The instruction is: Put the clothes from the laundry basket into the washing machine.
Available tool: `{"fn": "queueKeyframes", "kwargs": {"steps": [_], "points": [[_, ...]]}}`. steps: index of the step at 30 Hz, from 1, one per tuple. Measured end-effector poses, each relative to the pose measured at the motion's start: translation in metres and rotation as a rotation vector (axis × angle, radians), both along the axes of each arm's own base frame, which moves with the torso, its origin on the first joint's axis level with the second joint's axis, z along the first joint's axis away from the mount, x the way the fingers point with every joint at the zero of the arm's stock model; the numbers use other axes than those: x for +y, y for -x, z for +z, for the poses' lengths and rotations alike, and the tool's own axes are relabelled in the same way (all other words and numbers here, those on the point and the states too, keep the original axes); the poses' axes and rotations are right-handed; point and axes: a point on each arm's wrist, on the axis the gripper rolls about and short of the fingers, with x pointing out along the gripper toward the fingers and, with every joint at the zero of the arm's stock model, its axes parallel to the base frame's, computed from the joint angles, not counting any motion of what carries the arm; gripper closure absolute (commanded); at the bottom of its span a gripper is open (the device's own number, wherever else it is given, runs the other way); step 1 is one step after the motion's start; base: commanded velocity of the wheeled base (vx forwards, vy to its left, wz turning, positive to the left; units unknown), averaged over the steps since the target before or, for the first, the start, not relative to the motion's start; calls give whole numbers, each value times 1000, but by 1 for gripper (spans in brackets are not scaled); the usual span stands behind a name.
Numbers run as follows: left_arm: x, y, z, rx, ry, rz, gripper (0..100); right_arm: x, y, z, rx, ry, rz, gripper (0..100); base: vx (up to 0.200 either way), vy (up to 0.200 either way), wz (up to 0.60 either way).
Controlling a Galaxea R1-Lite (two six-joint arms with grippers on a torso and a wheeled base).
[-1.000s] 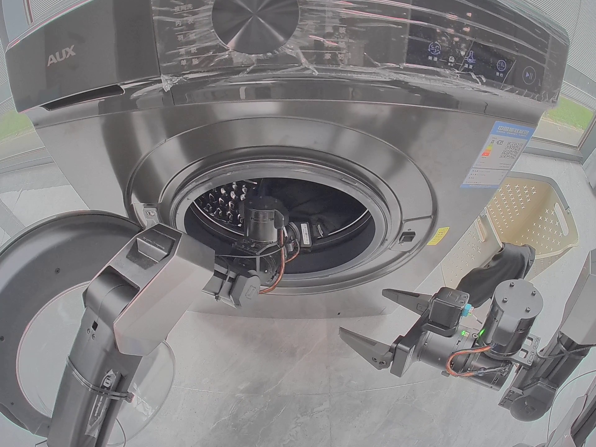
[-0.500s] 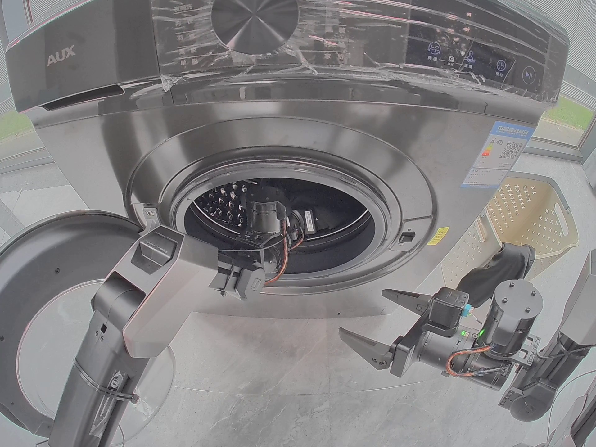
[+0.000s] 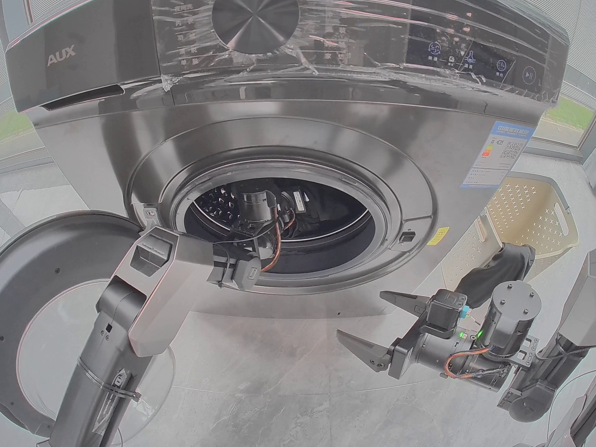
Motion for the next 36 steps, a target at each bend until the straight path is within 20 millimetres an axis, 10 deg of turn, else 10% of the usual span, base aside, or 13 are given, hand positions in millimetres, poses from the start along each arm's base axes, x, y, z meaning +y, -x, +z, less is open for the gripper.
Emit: {"fn": "queueKeyframes", "kwargs": {"steps": [11, 36], "points": [[-2, 36, -11, 149, -87, -25, 0, 0, 0, 0, 0, 0, 0, 0, 0, 0, 0], [9, 212, 13, 239, -242, -223, 0, -5, 5, -1, 12, 9, -4, 0, 0, 0, 0]]}}
